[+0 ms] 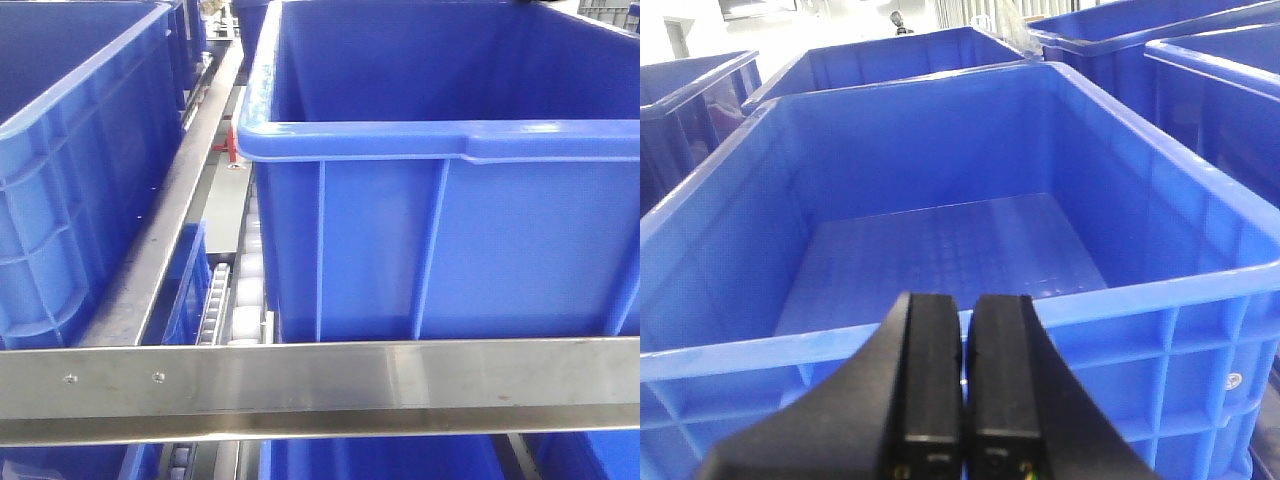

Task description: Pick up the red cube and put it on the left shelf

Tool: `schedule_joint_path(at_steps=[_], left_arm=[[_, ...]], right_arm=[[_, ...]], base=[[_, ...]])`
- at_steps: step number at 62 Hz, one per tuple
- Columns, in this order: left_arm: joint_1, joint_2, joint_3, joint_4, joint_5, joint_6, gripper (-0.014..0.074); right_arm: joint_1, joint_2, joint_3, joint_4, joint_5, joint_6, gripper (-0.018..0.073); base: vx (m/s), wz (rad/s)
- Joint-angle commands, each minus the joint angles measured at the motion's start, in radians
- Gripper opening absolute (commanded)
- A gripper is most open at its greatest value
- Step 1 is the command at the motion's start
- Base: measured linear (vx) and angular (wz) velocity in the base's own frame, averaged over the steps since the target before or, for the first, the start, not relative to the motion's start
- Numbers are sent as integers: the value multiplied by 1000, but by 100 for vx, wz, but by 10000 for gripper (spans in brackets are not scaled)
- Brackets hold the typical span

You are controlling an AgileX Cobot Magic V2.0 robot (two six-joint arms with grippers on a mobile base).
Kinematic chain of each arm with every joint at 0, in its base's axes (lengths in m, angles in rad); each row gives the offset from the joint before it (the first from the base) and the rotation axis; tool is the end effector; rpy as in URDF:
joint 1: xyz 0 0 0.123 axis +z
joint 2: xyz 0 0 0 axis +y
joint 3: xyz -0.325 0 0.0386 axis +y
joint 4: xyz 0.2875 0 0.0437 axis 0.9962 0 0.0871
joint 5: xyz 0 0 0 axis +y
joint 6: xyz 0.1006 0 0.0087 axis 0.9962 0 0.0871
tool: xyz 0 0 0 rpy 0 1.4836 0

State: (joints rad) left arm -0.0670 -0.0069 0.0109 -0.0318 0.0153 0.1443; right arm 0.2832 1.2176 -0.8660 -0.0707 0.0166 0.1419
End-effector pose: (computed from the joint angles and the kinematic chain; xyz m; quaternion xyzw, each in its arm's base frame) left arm 0.0630 -0.0043 0.2087 0.0614 0.6799 0.0165 0.7305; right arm 0.2936 0.0853 0.3552 -0.0842 0.7947 0.1055 0.5918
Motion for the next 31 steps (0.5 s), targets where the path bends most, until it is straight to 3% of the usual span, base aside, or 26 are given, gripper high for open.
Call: schedule_joint_path(at_steps=[1, 19, 31], left_arm=[[-1, 8, 22, -10, -81, 1, 106], [-1, 8, 22, -10, -81, 1, 106], [-1, 8, 22, -10, -81, 1, 106]], right_arm=[[-1, -121, 29, -10, -89, -4, 58], [-1, -472, 290, -10, -94, -4, 57], [-1, -622, 367, -10, -77, -4, 57]], base=[[0, 0], [-1, -8], [0, 0]])
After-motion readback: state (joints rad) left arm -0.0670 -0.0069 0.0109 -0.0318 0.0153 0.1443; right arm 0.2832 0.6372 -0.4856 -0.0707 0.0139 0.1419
